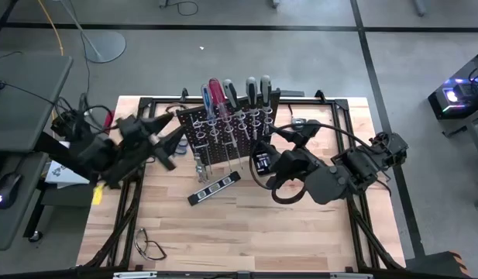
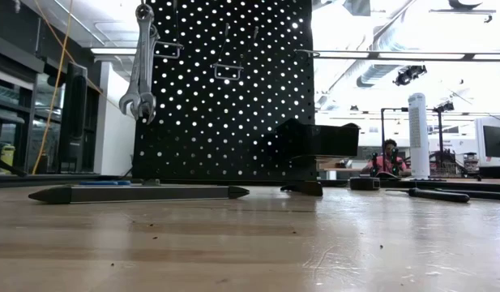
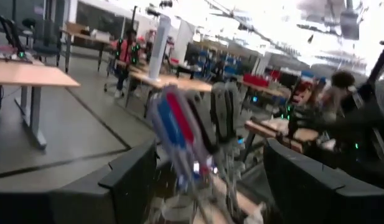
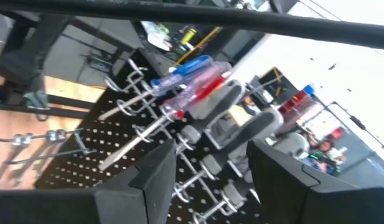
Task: Hang tools onto peg board
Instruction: Hang the black spirit level on the pegboard
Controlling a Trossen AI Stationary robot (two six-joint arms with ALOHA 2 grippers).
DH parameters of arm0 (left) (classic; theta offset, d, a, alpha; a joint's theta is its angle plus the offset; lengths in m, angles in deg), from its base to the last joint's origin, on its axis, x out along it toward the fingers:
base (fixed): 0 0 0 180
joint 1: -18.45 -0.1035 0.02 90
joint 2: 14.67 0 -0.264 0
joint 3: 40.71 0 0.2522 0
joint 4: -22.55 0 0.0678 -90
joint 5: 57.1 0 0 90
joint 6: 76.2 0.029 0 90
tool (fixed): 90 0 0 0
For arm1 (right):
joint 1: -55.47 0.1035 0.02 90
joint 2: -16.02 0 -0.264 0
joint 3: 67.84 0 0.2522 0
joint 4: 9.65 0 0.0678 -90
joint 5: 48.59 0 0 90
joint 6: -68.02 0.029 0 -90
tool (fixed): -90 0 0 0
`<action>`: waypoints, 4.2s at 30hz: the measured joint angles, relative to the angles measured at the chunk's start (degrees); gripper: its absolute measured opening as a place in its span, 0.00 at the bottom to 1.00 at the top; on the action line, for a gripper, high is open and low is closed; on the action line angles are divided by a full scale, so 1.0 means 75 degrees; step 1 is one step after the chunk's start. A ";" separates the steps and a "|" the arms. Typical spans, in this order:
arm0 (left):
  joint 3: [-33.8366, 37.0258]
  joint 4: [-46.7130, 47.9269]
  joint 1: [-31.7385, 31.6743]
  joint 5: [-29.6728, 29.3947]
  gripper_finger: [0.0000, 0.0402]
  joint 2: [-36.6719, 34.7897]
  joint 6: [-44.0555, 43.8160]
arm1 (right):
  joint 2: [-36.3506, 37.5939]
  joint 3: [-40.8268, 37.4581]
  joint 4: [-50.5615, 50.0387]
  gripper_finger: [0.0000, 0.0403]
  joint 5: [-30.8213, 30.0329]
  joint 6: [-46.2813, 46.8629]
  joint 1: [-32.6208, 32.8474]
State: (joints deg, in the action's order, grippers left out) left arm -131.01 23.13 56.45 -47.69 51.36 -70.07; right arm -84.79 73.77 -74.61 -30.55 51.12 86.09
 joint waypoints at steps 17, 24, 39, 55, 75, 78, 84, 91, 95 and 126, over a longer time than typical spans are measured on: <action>0.0000 0.1319 0.2043 -0.1261 0.68 -0.0046 -0.1592 | 0.0510 0.0009 -0.3892 0.47 0.1279 0.6924 -0.0552; 0.0000 0.1484 0.2331 -0.0901 0.68 -0.0046 -0.2381 | 0.0493 -0.0477 -0.4364 0.47 0.2243 0.8169 -0.0415; 0.0000 0.6268 0.1872 0.2796 0.68 -0.0020 -0.8931 | 0.0501 -0.3572 -0.4335 0.47 0.5277 1.0747 -0.0095; 0.0000 1.0175 0.1390 0.2009 0.55 0.0839 -1.2907 | 0.0507 -0.5788 -0.1359 0.32 0.6573 1.2257 0.0983; -0.0391 1.0506 0.0577 0.3666 0.00 -0.0588 -0.9327 | 0.0510 -0.5788 -0.0792 0.00 0.6236 1.2193 0.0966; -0.0391 1.1081 0.0584 0.4471 0.00 -0.0536 -0.9676 | 0.0510 -0.5788 -0.0792 0.00 0.6085 1.2190 0.0930; -0.0391 1.2357 0.0586 0.5536 0.00 -0.0228 -1.0555 | 0.0510 -0.5788 -0.0784 0.00 0.6100 1.1818 0.0753; -0.0391 1.2643 0.0586 0.6506 0.00 0.0276 -1.0599 | 0.0510 -0.5788 -0.0723 0.00 0.6408 1.1213 0.0610; -0.0391 1.2629 0.0609 0.7161 0.00 0.0668 -1.0595 | 0.0510 -0.5788 -0.0726 0.00 0.6446 1.1123 0.0613; 0.0864 0.8597 0.1143 0.8783 0.00 0.2590 -1.0417 | 0.0510 -0.5785 -0.0674 0.00 0.6784 1.0778 0.0622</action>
State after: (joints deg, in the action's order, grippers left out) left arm -124.52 87.60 65.02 18.18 70.79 -148.20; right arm -80.97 30.38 -79.66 20.33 131.95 90.76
